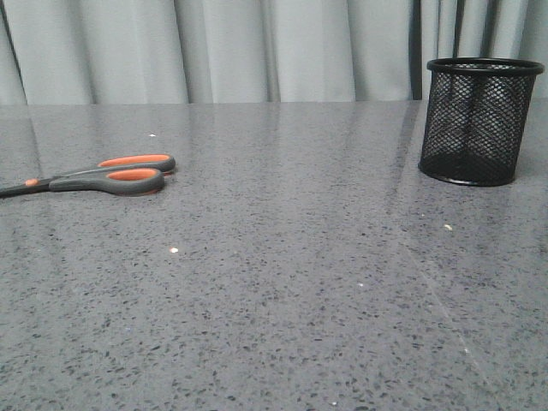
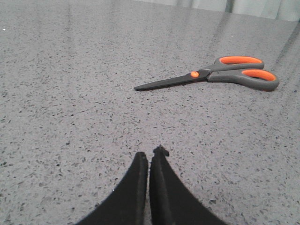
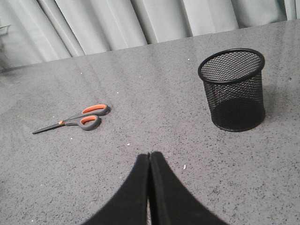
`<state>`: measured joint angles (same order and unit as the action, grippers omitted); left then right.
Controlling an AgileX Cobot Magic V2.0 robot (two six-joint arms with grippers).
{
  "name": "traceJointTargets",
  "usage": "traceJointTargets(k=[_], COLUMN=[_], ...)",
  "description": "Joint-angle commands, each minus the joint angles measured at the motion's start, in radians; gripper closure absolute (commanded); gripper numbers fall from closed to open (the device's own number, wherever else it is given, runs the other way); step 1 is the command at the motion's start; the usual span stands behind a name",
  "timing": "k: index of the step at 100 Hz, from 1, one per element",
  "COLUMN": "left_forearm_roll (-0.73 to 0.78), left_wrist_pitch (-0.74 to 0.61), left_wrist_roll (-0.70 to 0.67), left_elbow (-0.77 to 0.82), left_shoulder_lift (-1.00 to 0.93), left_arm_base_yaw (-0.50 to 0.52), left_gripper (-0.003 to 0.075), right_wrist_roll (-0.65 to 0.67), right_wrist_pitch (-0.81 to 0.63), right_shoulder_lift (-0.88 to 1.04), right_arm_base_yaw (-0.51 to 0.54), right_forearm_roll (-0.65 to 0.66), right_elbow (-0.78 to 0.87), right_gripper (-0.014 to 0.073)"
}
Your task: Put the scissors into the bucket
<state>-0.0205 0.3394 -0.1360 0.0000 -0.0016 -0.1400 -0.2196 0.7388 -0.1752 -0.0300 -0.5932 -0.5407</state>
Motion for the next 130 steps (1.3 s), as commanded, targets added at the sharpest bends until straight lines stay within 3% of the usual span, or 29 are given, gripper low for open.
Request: traceJointTargets(k=[1, 56, 76, 83, 93, 100, 119, 130], left_forearm_roll=[-0.012, -0.008, 0.008, -0.145, -0.561, -0.715, -0.794, -0.794], left_wrist_pitch=[-0.038, -0.038, -0.069, -0.158, -0.27, -0.313, -0.411, -0.419], left_wrist_roll=[-0.008, -0.008, -0.008, -0.01, -0.01, -0.01, -0.01, -0.01], left_elbow=[0.04, 0.04, 0.04, 0.04, 0.04, 0.04, 0.04, 0.04], left_shoulder_lift=[-0.028, -0.028, -0.028, -0.028, -0.028, -0.028, -0.028, -0.028], left_arm_base_yaw=[0.001, 0.001, 0.001, 0.001, 0.001, 0.001, 0.001, 0.001], left_gripper=[0.0739, 0.0739, 0.0739, 0.0739, 0.0739, 0.0739, 0.0739, 0.0739], right_wrist_roll=[-0.011, -0.011, -0.037, -0.037, -0.037, -0.037, -0.037, -0.041], right_wrist_pitch=[-0.062, -0.064, -0.083, -0.083, -0.083, -0.083, -0.169, -0.262], right_shoulder_lift=[-0.022, -0.022, -0.022, -0.022, -0.022, -0.022, -0.022, -0.022], right_arm_base_yaw=[-0.002, -0.002, -0.002, -0.002, -0.002, -0.002, -0.002, -0.002], right_forearm_roll=[-0.018, -0.018, 0.079, 0.077, 0.079, 0.075, 0.04, 0.082], right_elbow=[-0.033, -0.033, -0.033, -0.033, -0.033, -0.033, -0.033, -0.004], right_gripper=[0.0659, 0.0659, 0.0659, 0.0659, 0.0659, 0.0659, 0.0659, 0.0659])
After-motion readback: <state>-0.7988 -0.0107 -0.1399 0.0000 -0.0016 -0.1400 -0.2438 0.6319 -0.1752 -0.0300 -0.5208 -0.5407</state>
